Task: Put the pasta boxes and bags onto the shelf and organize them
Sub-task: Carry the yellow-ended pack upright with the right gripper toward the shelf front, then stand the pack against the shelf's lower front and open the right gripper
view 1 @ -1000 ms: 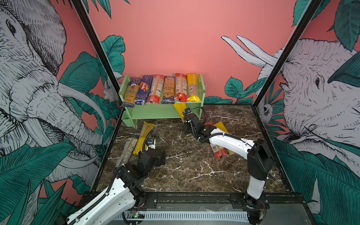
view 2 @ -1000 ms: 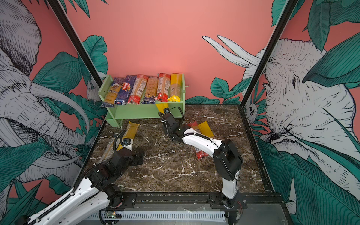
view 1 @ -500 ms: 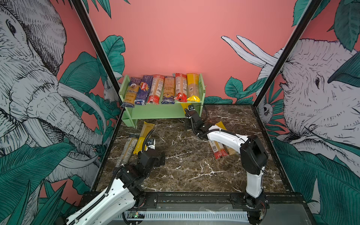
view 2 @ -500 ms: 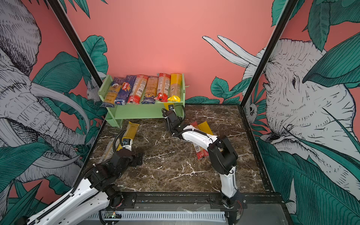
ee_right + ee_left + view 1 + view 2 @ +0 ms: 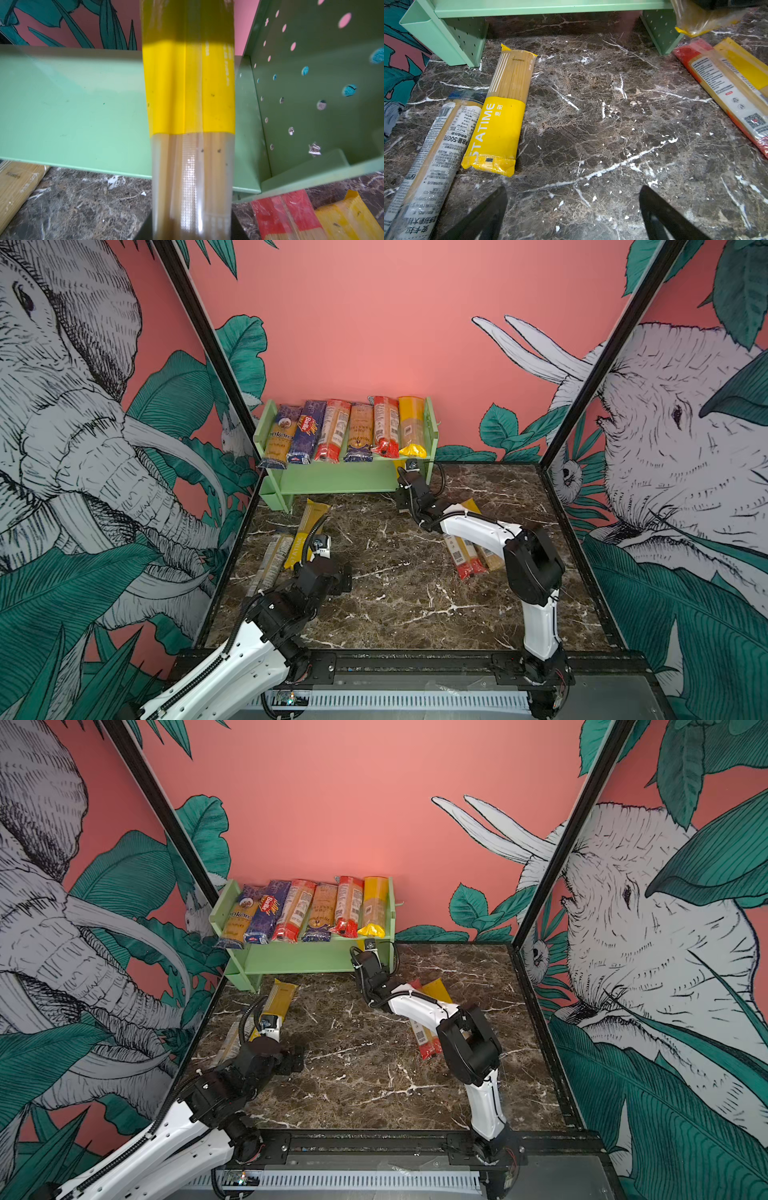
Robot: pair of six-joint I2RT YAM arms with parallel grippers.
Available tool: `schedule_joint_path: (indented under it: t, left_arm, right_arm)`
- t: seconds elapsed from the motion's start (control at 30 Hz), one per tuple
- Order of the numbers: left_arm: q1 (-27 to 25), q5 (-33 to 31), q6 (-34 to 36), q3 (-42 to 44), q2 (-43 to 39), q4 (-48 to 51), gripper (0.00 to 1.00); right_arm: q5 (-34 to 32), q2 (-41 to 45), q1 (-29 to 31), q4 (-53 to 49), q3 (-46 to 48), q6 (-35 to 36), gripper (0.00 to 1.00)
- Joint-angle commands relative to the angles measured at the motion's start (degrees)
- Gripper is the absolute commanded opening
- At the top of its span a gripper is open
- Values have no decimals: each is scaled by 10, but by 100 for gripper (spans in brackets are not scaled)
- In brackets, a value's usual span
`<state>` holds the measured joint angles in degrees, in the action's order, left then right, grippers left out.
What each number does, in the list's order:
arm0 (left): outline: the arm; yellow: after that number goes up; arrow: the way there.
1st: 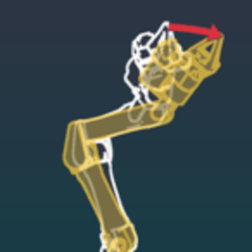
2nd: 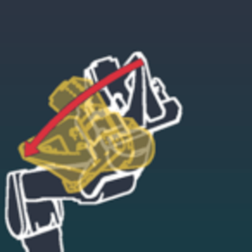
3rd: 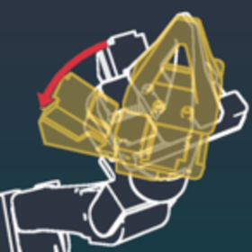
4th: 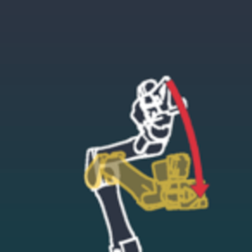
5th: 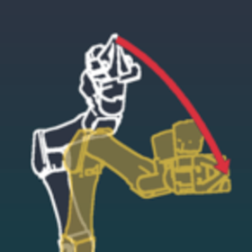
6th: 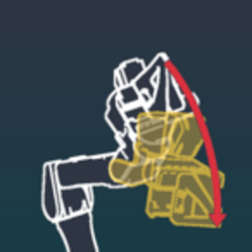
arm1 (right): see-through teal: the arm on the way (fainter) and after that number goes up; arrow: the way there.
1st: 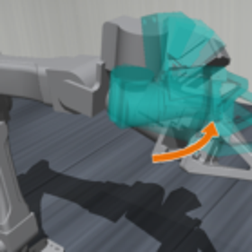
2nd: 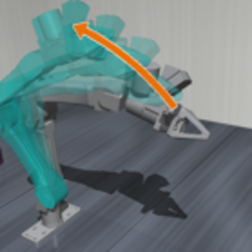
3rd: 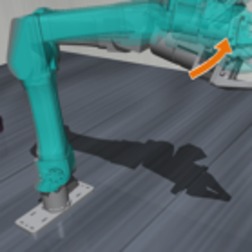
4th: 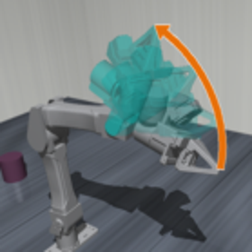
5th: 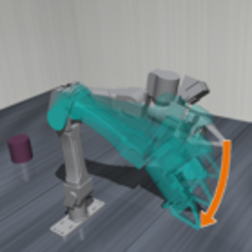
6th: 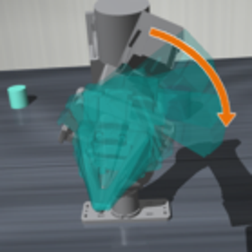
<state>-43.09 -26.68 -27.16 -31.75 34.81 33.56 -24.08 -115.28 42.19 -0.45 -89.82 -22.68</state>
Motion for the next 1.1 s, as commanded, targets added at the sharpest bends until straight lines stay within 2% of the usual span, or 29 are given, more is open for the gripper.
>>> schedule_joint_path:
  t: [0.0,0.07,0.23,0.33,0.53,0.87,1.07]
  left_arm:
    - [-2,-8,-2,-13,0,15,99]
    - [-3,-10,-3,-13,-1,16,99]
    - [-2,-11,-2,-15,-1,16,99]
    - [-3,-13,-1,-16,-1,16,99]
    - [-3,-14,-3,-17,-2,20,99]
    - [-3,-13,-9,-18,-13,27,99]
    - [-3,-12,-13,-20,-17,33,99]
  right_arm:
    - [-46,6,-2,123,-44,0,0]
    - [-46,1,-4,120,-53,-4,2]
    - [-42,-7,-5,112,-65,-10,43]
    - [-37,-12,-5,109,-67,-13,55]
    - [-34,-13,-5,102,-62,-18,65]
    - [-18,17,-5,92,-33,-31,70]
    - [-1,57,-5,88,16,-47,76]
